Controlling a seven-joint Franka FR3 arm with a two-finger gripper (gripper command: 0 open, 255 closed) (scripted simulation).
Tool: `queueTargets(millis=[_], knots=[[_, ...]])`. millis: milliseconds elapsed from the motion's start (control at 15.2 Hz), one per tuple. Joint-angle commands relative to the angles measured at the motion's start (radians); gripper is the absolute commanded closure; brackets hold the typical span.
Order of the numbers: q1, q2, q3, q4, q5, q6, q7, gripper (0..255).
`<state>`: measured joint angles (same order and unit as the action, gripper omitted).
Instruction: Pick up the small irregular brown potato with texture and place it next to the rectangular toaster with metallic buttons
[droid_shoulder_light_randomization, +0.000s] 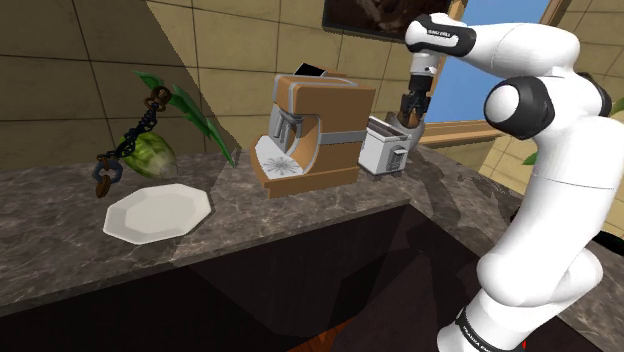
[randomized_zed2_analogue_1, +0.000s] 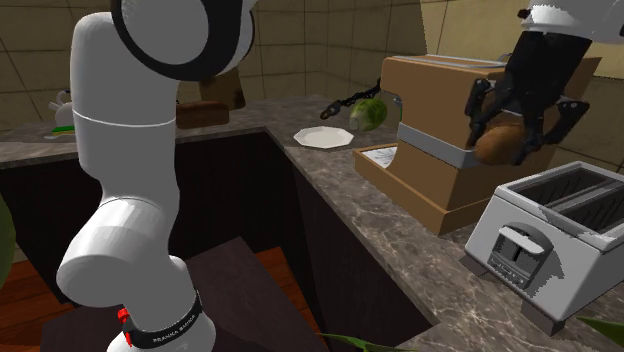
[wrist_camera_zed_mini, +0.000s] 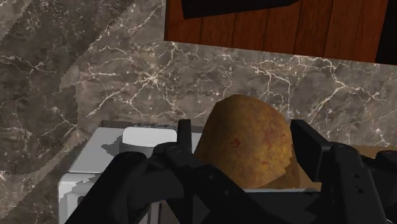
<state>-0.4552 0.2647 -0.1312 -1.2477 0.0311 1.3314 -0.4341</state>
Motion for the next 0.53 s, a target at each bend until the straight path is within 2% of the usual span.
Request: queueTargets(millis=[0,264,462], knots=[[-0.029,0.035,-0.015,0.043,0.001,-0.009,-0.045,255],[-0.098,0.145,-0.042,0.206,0.012,-0.062,-0.131,255],[-0.161,0.265,-0.055,0.395,0.027,-0.130,-0.191,255]])
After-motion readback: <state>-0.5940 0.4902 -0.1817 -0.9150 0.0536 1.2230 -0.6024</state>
